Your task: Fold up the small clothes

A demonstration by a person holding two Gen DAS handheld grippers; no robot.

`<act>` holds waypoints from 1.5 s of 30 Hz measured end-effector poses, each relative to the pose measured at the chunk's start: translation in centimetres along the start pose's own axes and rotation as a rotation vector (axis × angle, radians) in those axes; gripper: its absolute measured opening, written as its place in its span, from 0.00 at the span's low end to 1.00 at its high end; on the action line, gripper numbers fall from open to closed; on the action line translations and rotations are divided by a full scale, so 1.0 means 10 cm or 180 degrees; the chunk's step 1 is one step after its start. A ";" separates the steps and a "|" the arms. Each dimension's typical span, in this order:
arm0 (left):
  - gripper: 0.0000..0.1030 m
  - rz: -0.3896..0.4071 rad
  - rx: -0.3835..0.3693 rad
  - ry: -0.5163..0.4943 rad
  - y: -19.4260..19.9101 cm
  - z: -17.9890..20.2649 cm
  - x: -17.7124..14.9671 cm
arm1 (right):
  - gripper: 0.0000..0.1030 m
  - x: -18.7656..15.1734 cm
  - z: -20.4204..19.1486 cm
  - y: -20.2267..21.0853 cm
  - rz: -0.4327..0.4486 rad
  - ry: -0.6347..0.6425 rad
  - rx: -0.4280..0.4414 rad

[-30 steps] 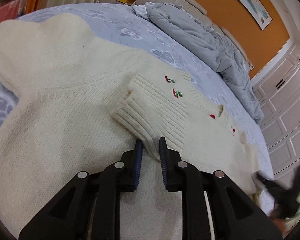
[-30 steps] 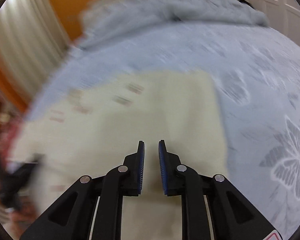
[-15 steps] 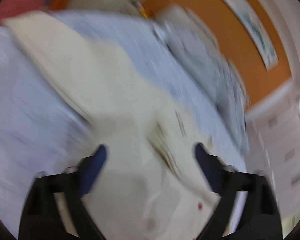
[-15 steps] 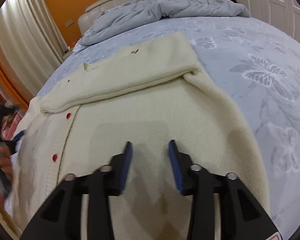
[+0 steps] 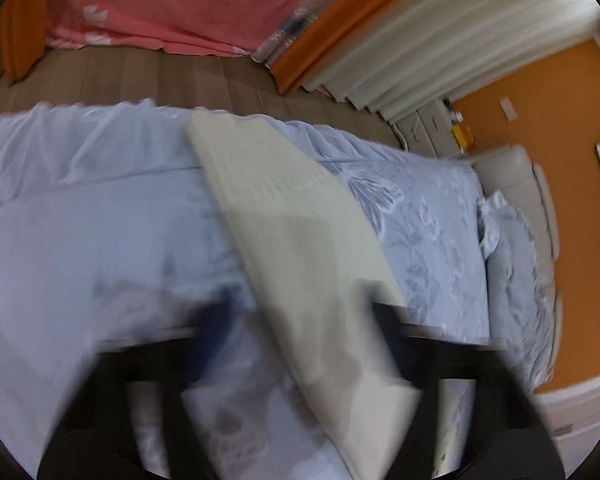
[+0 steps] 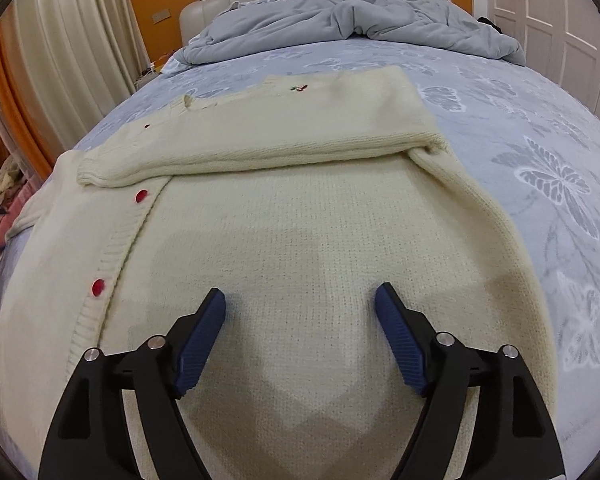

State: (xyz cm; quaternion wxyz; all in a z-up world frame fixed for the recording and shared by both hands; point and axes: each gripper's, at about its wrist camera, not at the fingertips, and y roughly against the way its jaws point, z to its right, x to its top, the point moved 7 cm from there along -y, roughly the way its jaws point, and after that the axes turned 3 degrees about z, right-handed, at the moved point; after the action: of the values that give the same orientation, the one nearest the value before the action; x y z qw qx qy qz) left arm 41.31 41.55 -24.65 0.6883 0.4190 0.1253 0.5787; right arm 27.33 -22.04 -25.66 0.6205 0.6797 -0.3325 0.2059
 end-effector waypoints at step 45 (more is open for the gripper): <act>0.56 -0.0960 -0.0477 -0.0637 0.28 1.25 -2.75 | 0.75 1.74 -1.27 -1.09 -0.0378 0.0635 -0.0180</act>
State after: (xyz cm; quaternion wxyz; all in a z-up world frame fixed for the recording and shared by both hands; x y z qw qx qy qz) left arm 39.41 11.32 -23.50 0.8056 0.3985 0.0742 0.4322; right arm 48.79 -12.91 -19.44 0.6806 0.6566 -0.2339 0.2260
